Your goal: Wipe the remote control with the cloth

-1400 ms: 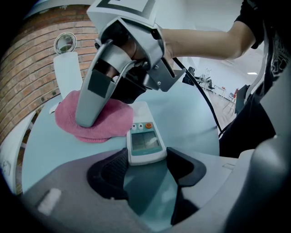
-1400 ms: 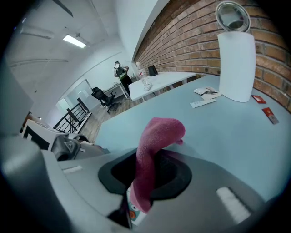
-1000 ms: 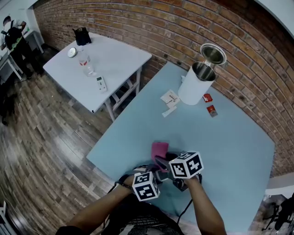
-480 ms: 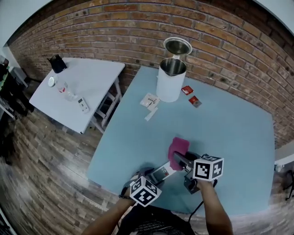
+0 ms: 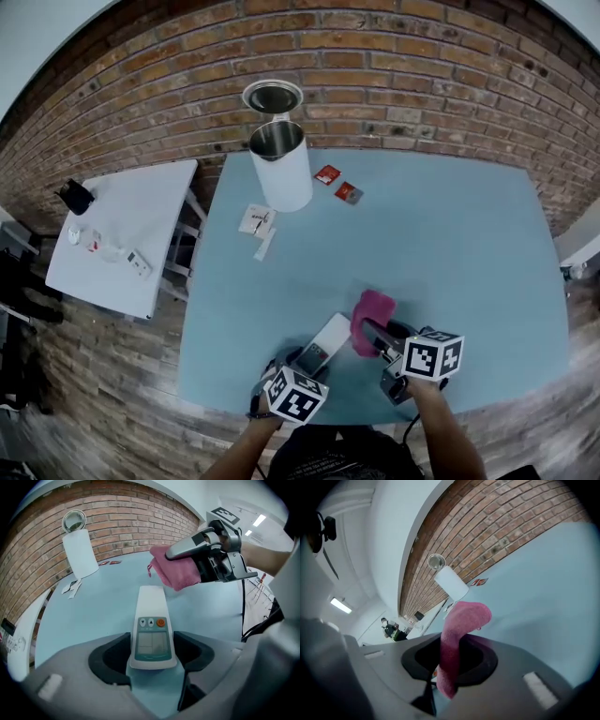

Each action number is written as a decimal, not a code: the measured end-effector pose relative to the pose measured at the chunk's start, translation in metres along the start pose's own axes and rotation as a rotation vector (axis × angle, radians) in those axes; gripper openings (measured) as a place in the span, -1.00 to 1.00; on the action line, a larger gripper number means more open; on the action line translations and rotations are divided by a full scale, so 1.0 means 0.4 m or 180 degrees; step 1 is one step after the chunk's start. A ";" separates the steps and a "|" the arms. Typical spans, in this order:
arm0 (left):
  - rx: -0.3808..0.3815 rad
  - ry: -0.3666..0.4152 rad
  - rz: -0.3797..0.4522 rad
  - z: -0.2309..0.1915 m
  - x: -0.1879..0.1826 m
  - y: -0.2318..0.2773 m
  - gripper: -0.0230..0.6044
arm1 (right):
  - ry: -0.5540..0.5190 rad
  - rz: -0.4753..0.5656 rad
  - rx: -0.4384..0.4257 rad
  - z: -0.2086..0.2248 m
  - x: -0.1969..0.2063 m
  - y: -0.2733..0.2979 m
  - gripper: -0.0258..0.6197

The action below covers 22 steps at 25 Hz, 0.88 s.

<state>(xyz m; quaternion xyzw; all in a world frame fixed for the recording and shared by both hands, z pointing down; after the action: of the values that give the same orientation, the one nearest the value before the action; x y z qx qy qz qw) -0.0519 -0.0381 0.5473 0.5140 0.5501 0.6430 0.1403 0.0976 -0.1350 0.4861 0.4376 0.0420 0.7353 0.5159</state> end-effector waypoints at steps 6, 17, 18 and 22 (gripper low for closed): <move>0.0153 -0.0208 0.0003 -0.015 -0.004 -0.002 -0.01 | 0.0345 0.0289 0.0006 0.047 0.030 -0.049 -0.68; 0.2668 -0.3518 0.1531 -0.026 0.000 -0.058 -0.02 | -0.0345 0.0447 -0.0192 -0.039 0.001 -0.029 -0.68; 0.2851 -0.3802 0.1675 -0.025 0.008 -0.061 -0.02 | -0.0516 0.0439 -0.0178 -0.049 0.000 -0.013 -0.68; 0.3297 -0.4571 0.2152 -0.036 0.055 -0.064 -0.02 | -0.0932 0.0412 -0.0163 -0.080 0.007 0.054 -0.68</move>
<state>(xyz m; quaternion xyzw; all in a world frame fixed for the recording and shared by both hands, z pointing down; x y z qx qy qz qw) -0.0829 -0.0207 0.5384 0.9172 0.3712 -0.1445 0.0060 0.0600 -0.1303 0.4792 0.5286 -0.0806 0.6962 0.4790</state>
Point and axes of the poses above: the fingertips, and each gripper's own axes: y forward along the fingers, z to its right, x out of its underside, the point moved 5 cm from there along -y, backward along the fingers, and after that the axes turned 7 degrees about x, right-handed, at the moved point
